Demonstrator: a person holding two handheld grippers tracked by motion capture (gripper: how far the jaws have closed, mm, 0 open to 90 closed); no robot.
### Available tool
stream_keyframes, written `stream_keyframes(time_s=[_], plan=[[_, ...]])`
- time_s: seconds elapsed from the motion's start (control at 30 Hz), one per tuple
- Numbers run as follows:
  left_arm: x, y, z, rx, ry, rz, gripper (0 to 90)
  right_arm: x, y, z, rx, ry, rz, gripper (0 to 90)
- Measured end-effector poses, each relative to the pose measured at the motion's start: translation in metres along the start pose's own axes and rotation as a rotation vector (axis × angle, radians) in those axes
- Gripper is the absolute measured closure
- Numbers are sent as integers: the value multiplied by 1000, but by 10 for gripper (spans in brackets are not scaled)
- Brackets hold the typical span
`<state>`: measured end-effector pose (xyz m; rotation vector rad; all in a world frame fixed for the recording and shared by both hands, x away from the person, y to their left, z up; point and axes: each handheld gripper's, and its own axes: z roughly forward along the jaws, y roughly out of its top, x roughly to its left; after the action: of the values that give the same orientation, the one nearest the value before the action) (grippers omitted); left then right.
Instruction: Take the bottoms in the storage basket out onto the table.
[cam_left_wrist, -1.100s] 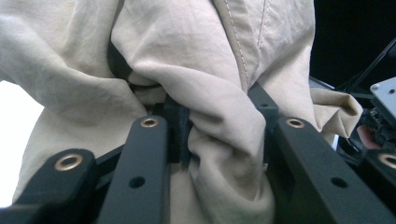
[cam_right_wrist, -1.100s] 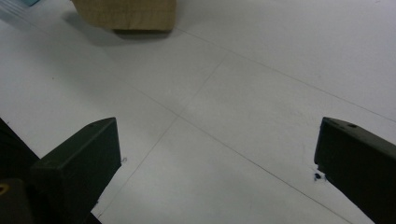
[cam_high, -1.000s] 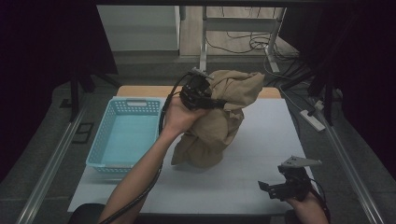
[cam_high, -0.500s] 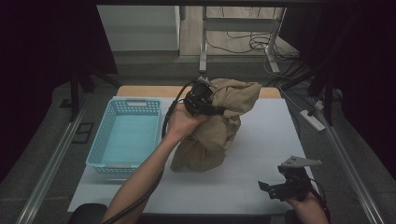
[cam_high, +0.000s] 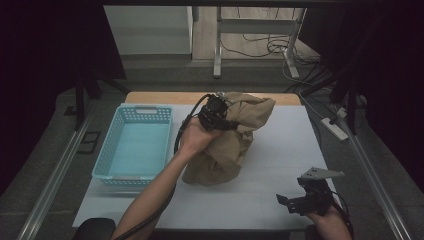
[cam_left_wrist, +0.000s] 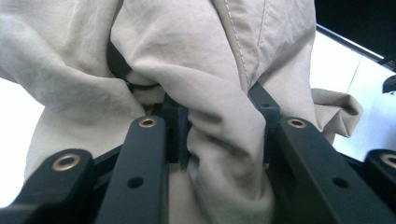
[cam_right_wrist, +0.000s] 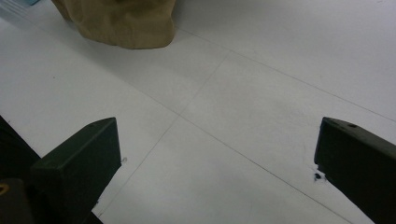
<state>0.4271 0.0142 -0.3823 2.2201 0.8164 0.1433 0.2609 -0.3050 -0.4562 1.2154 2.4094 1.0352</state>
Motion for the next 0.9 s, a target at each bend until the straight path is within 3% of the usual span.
stream_keyframes(time_s=[0.9], plan=[[18,-31,39,66,12,-62,667,0,0,0,3,0,-2,6]])
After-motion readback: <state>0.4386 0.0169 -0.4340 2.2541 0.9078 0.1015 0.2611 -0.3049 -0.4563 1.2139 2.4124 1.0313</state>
